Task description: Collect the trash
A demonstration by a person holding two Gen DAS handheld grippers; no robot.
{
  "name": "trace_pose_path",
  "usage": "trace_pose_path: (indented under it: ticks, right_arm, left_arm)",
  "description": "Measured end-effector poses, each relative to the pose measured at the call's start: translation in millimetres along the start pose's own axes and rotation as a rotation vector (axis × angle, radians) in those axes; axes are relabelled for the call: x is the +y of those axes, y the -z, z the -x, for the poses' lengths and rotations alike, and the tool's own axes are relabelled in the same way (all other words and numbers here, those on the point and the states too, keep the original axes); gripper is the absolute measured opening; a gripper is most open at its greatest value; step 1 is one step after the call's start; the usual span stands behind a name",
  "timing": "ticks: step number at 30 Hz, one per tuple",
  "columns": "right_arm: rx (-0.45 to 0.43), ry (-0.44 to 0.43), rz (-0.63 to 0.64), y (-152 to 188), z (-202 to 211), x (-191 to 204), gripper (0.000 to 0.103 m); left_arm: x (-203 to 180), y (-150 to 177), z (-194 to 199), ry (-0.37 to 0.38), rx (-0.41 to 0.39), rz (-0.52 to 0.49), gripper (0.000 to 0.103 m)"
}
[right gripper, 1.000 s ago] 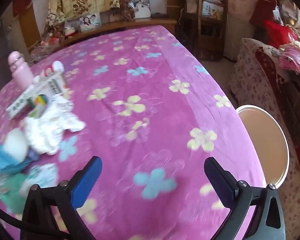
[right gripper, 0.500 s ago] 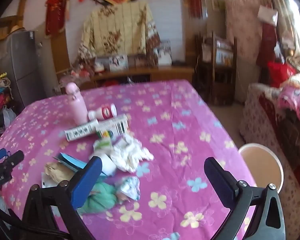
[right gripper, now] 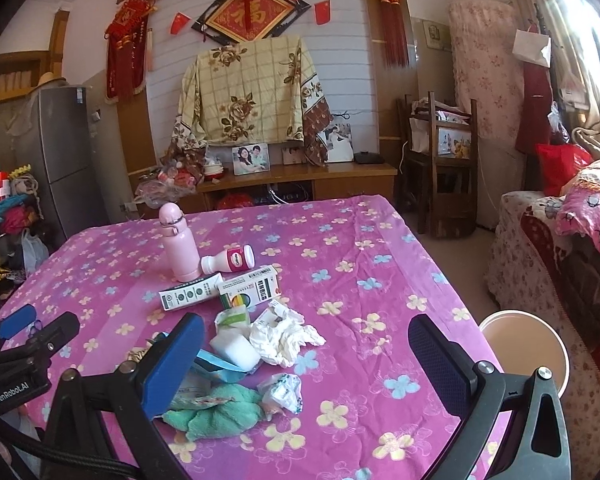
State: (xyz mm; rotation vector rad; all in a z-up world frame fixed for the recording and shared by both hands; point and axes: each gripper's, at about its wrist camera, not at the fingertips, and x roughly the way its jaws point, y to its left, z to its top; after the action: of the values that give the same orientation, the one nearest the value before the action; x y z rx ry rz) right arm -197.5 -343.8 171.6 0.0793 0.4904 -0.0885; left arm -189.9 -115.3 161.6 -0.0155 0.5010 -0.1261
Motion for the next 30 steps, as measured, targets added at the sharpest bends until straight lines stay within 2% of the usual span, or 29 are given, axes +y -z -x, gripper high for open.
trace_pose_path:
  ticks: [30]
  right_arm:
    - [-0.022,0.014,0.002,-3.8,4.0,3.2,0.103]
  left_arm:
    - [1.2,-3.6,-5.1,-0.008,-0.009,0.005,0.103]
